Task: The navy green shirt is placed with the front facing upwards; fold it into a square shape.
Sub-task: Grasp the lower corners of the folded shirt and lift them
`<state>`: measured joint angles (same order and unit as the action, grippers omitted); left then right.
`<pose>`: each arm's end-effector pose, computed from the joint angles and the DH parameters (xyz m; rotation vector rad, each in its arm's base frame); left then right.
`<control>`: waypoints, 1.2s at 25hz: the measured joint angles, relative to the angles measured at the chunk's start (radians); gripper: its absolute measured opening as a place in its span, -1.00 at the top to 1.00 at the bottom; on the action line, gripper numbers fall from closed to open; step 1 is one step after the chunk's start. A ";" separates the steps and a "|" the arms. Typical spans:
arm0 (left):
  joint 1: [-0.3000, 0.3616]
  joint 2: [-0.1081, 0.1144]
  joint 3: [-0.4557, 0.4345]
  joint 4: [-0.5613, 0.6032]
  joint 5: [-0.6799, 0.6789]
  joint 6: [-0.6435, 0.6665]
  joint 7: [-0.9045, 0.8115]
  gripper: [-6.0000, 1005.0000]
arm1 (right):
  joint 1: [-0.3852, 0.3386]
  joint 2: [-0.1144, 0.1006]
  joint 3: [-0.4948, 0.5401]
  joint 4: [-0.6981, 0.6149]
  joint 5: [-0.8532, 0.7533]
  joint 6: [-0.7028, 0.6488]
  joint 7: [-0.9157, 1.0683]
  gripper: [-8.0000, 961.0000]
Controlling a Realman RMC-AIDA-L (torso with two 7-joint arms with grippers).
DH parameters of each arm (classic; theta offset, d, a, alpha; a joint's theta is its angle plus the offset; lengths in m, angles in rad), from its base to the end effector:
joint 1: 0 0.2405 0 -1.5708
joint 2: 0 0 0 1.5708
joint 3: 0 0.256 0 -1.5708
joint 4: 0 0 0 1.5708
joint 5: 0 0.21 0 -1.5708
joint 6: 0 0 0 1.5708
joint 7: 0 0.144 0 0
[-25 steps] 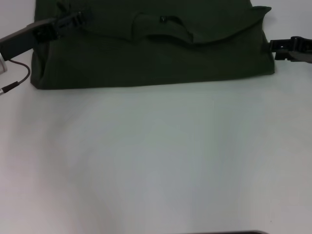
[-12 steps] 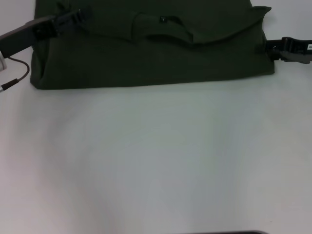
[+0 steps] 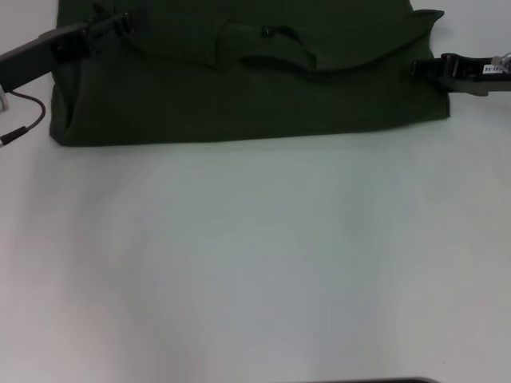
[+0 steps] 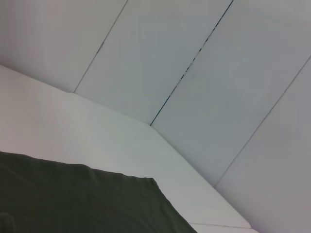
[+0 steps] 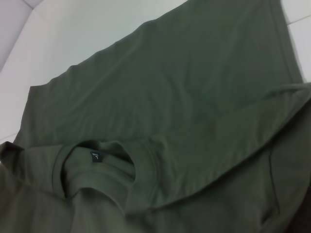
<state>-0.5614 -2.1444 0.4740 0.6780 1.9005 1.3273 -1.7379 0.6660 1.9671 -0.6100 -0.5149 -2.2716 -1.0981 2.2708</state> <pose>-0.2670 0.3706 0.0204 -2.1854 -1.1594 -0.9801 0.3158 0.3967 0.0298 -2.0090 1.6736 0.4430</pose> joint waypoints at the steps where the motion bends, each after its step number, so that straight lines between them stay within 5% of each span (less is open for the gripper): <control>1: 0.000 0.000 0.000 0.000 0.000 -0.002 0.000 -0.71 | 0.000 0.000 0.000 0.000 0.000 0.000 0.002 -0.23; 30: 0.000 -0.005 0.000 -0.005 0.000 -0.016 0.002 -0.71 | -0.043 0.002 0.000 0.001 0.006 -0.007 -0.028 0.32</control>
<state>-0.5612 -2.1493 0.4739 0.6728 1.9005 1.3115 -1.7363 0.6233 1.9695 -0.6105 -0.5139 -2.2654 -1.1054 2.2428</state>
